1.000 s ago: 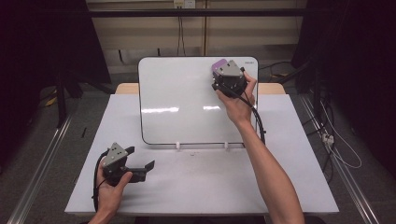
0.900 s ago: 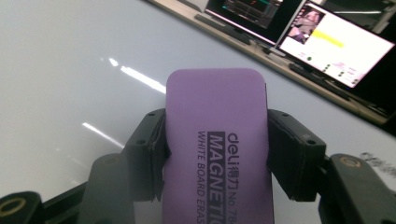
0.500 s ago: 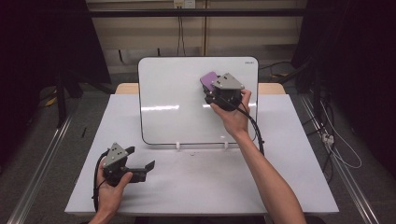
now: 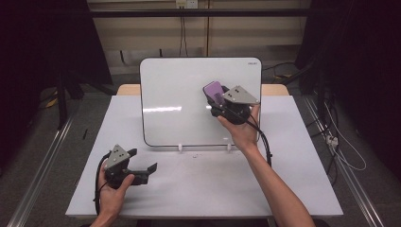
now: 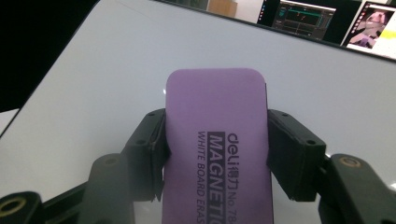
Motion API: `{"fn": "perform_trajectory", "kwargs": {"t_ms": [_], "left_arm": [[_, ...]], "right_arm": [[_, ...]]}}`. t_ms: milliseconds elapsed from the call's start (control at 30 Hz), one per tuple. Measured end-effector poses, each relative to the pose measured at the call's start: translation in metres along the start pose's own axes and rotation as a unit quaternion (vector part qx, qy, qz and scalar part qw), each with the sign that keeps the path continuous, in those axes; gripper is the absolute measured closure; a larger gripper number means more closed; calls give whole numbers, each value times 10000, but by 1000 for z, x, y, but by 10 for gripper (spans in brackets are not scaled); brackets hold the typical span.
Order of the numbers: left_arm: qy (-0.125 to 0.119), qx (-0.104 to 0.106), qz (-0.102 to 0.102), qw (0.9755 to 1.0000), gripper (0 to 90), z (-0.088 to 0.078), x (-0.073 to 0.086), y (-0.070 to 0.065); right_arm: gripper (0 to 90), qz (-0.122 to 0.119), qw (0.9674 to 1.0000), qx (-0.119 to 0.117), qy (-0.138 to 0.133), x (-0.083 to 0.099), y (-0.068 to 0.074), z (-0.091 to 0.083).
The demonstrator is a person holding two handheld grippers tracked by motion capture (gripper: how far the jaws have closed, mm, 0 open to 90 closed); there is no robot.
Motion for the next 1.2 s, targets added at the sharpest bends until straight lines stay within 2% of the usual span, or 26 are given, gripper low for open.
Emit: {"fn": "perform_trajectory", "kwargs": {"t_ms": [267, 467, 567, 800, 967, 1033, 1100, 1200], "left_arm": [[-38, -18, -60, 10000, 58, 0, -1, 0], [-34, 13, -39, 10000, 58, 2, -2, -4], [-35, 22, 33, 10000, 58, 2, -3, -4], [-38, 11, 4, 10000, 58, 1, -3, -5], [-50, 0, -40, 10000, 59, 1, -4, -6], [-40, -23, 10, 10000, 64, 2, -4, -8], [-8, -64, 59, 10000, 64, 3, -4, -9], [50, -55, 28, 10000, 69, 6, -3, -11]], "right_arm": [[416, 206, 9993, -253, -180, 12, 8, -5], [416, 396, 9979, -417, -290, 23, 18, -10], [416, 479, 9972, -473, -319, 25, 21, -13], [416, 687, 9949, -577, -452, 31, 22, -19], [416, 932, 9915, -790, -458, 39, 31, -17], [416, 1028, 9893, -914, -481, 40, 36, -16], [416, 1035, 9885, -998, -472, 40, 41, -15], [416, 1105, 9861, -1121, -531, 39, 47, -17]]}}
Point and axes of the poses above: each handheld gripper's, and its own axes: z roughly forward along the jaws, x roughly out of its underside, y roughly to its left, the point moved 4 cm from there along z, roughly forward along the jaws, and after that the axes turned 11 degrees about -x, right-handed, at the moved point
